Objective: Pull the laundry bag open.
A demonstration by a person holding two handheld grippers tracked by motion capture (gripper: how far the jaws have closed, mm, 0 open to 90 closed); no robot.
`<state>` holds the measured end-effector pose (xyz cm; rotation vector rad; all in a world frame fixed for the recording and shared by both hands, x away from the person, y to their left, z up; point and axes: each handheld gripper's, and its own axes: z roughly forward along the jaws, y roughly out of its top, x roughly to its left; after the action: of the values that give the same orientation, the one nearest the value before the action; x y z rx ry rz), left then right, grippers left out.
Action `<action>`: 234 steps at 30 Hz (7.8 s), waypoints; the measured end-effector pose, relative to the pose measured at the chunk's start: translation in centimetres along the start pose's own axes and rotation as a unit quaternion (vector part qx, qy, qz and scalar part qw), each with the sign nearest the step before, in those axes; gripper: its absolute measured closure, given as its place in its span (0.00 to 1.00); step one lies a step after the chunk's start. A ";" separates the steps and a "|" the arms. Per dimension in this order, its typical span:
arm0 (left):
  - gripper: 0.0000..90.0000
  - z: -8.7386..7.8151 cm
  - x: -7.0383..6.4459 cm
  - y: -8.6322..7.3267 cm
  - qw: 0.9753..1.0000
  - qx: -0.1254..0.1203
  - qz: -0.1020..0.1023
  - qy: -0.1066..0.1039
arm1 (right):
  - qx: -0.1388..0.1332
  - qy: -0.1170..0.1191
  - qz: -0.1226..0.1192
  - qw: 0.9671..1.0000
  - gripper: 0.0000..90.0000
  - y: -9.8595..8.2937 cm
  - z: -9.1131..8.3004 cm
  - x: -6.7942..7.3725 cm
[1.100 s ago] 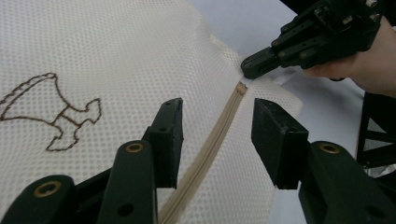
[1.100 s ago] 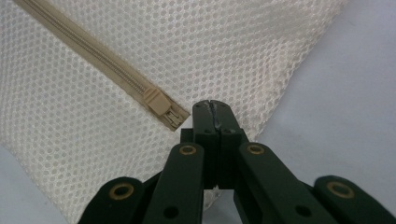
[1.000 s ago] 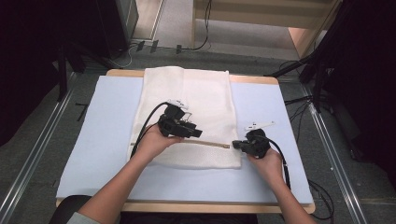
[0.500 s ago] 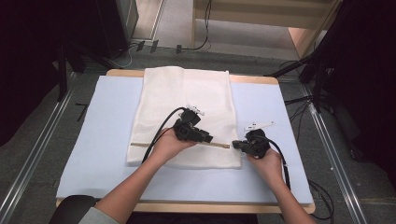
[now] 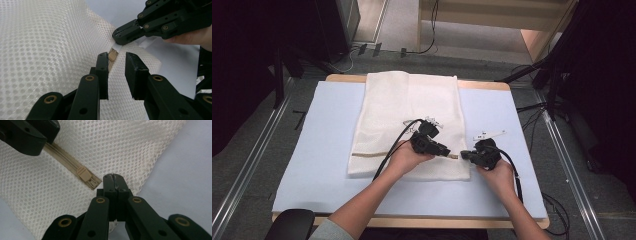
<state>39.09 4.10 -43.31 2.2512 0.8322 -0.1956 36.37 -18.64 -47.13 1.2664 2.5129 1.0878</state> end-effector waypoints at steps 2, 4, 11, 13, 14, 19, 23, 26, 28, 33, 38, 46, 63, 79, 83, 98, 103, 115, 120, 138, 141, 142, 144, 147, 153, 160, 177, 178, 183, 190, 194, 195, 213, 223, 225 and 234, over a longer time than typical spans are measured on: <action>0.84 0.5 -0.2 0.1 1.000 0.002 -0.002 -0.001 | 0.001 0.000 0.000 1.000 1.00 0.0 0.0 0.0; 0.85 1.1 -0.2 0.2 1.000 0.010 -0.004 0.000 | 0.001 -0.002 -0.001 1.000 1.00 0.0 0.0 0.1; 0.86 2.6 0.5 0.0 1.000 0.018 -0.012 0.008 | 0.002 -0.002 0.000 1.000 1.00 0.0 0.0 0.1; 0.86 2.9 0.5 0.0 1.000 0.016 -0.010 0.004 | 0.001 -0.003 -0.001 1.000 1.00 0.0 0.0 0.1; 0.86 3.0 0.5 0.0 1.000 0.017 -0.010 0.001 | 0.002 -0.002 -0.001 1.000 1.00 0.0 0.0 0.1; 0.87 3.7 0.4 -0.1 1.000 0.015 -0.012 -0.006 | 0.002 -0.002 -0.002 1.000 1.00 0.0 0.0 0.1; 0.88 4.0 0.4 -0.1 1.000 0.010 -0.019 -0.012 | 0.002 -0.002 -0.001 1.000 1.00 0.0 0.0 0.1; 0.89 4.3 0.3 -0.1 1.000 0.011 -0.019 -0.015 | 0.003 -0.003 0.000 1.000 1.00 0.0 0.0 0.1; 0.91 4.6 0.0 -0.1 1.000 0.008 -0.018 -0.009 | 0.002 -0.002 -0.002 1.000 1.00 0.0 0.0 0.1; 0.96 4.8 0.1 -0.1 1.000 0.006 -0.018 -0.007 | 0.002 -0.002 -0.001 1.000 1.00 0.0 0.0 0.1; 0.98 4.8 0.4 0.0 0.999 0.008 -0.027 -0.014 | 0.001 -0.002 0.000 1.000 1.00 0.0 0.0 0.1; 0.99 4.6 0.7 0.4 0.999 0.022 -0.041 -0.025 | -0.003 -0.004 -0.009 1.000 1.00 -0.1 0.0 0.2; 0.99 2.4 2.0 -0.2 0.998 0.028 -0.055 -0.034 | -0.004 -0.015 -0.021 1.000 1.00 -0.1 0.1 0.5; 0.99 0.4 3.0 -1.2 0.996 0.026 -0.066 -0.044 | -0.005 -0.014 -0.024 1.000 1.00 -0.1 0.2 0.4; 0.99 -0.3 3.1 -1.4 0.997 0.024 -0.062 -0.042 | -0.004 -0.015 -0.024 1.000 1.00 -0.1 0.2 0.4; 0.99 -2.5 3.6 -2.4 0.997 0.015 -0.061 -0.045 | -0.008 -0.012 -0.024 1.000 1.00 -0.2 0.2 0.4; 0.99 -2.9 3.6 -2.6 0.997 0.019 -0.057 -0.041 | -0.010 -0.009 -0.024 1.000 1.00 -0.2 0.2 0.3; 0.99 -4.5 4.7 -3.7 0.997 0.013 -0.068 -0.042 | -0.008 -0.011 -0.025 1.000 1.00 -0.2 0.2 0.4; 0.99 -4.9 4.9 -4.0 0.996 0.012 -0.074 -0.044 | -0.008 -0.009 -0.026 1.000 1.00 -0.2 0.2 0.3; 0.99 -7.3 5.7 -5.1 0.996 0.010 -0.080 -0.042 | -0.011 -0.008 -0.026 1.000 1.00 -0.2 0.2 0.3; 0.99 -7.8 6.1 -5.4 0.996 0.010 -0.082 -0.040 | -0.011 -0.007 -0.026 1.000 1.00 -0.3 0.2 0.3; 0.99 -7.9 6.1 -5.5 0.996 0.009 -0.084 -0.041 | -0.012 -0.007 -0.026 1.000 1.00 -0.3 0.2 0.3; 0.99 -8.1 6.3 -5.7 0.995 0.009 -0.087 -0.040 | -0.011 -0.007 -0.024 1.000 1.00 -0.3 0.2 0.2; 0.99 -8.7 6.6 -6.0 0.996 0.007 -0.087 -0.034 | -0.011 -0.007 -0.023 1.000 1.00 -0.3 0.1 0.2; 0.99 -10.0 6.8 -6.9 0.996 0.000 -0.088 -0.031 | -0.013 -0.005 -0.024 1.000 1.00 -0.3 0.2 0.2; 0.99 -10.8 7.0 -7.3 0.995 -0.008 -0.091 -0.030 | -0.016 -0.004 -0.022 1.000 1.00 -0.4 0.2 0.2; 0.99 -13.0 8.0 -9.0 0.993 -0.017 -0.118 -0.016 | -0.015 -0.006 -0.024 1.000 1.00 -0.4 0.1 0.2; 0.99 -13.3 8.2 -9.4 0.993 -0.015 -0.119 -0.014 | -0.015 -0.006 -0.023 1.000 1.00 -0.4 0.1 0.2; 0.99 -14.6 8.8 -10.6 0.991 -0.025 -0.130 -0.007 | -0.015 -0.006 -0.023 1.000 1.00 -0.4 0.1 0.2; 0.99 -15.1 9.1 -10.9 0.992 -0.024 -0.127 0.000 | -0.016 -0.005 -0.024 1.000 1.00 -0.4 0.1 0.2; 0.99 -15.2 9.2 -11.0 0.991 -0.022 -0.133 0.009 | -0.015 -0.006 -0.024 1.000 1.00 -0.4 0.1 0.2; 0.99 -15.4 9.5 -11.2 0.990 -0.024 -0.137 0.000 | -0.015 -0.006 -0.025 1.000 1.00 -0.4 0.1 0.2; 0.99 -17.6 10.5 -13.0 0.986 -0.036 -0.160 0.013 | -0.014 -0.006 -0.024 1.000 1.00 -0.3 0.1 0.2; 0.99 -18.3 10.7 -13.7 0.985 -0.038 -0.168 0.019 | -0.012 -0.004 -0.026 1.000 1.00 -0.3 0.1 0.1; 0.99 -18.5 10.7 -13.9 0.985 -0.039 -0.168 0.021 | -0.012 -0.004 -0.026 1.000 1.00 -0.3 0.1 0.1; 0.99 -19.0 10.8 -14.5 0.983 -0.043 -0.174 0.031 | -0.012 -0.003 -0.025 1.000 1.00 -0.3 0.1 0.1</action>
<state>36.68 30.23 -41.69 2.0271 1.2408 -0.2470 36.15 -18.64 -47.41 1.1920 2.5046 1.0978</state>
